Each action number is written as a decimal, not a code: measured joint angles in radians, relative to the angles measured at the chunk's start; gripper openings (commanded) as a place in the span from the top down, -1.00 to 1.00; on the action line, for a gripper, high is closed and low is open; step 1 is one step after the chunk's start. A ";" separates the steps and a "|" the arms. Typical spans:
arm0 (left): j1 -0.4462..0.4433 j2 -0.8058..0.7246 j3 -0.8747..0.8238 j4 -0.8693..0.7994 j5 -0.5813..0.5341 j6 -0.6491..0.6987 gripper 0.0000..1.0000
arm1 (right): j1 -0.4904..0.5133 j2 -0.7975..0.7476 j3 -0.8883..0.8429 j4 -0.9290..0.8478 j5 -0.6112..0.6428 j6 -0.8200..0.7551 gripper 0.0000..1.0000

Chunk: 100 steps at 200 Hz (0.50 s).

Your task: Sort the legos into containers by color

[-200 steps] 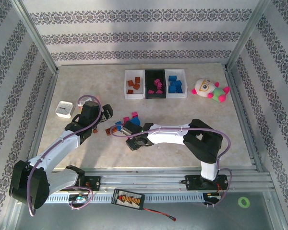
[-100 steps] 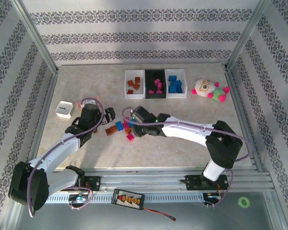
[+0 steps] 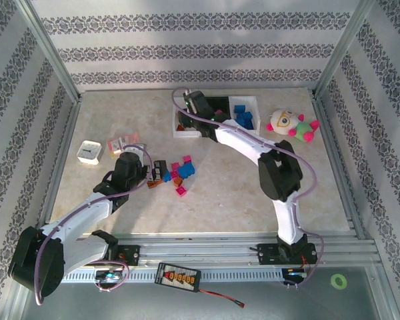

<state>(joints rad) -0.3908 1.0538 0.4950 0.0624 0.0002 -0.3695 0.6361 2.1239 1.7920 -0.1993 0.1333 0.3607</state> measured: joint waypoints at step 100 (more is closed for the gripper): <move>-0.002 0.000 0.000 0.003 -0.051 -0.001 -0.99 | -0.032 0.288 0.313 -0.033 0.016 -0.069 -0.32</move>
<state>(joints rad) -0.3927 1.0538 0.4950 0.0650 -0.0509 -0.3702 0.6037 2.4119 2.1048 -0.2325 0.1497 0.2916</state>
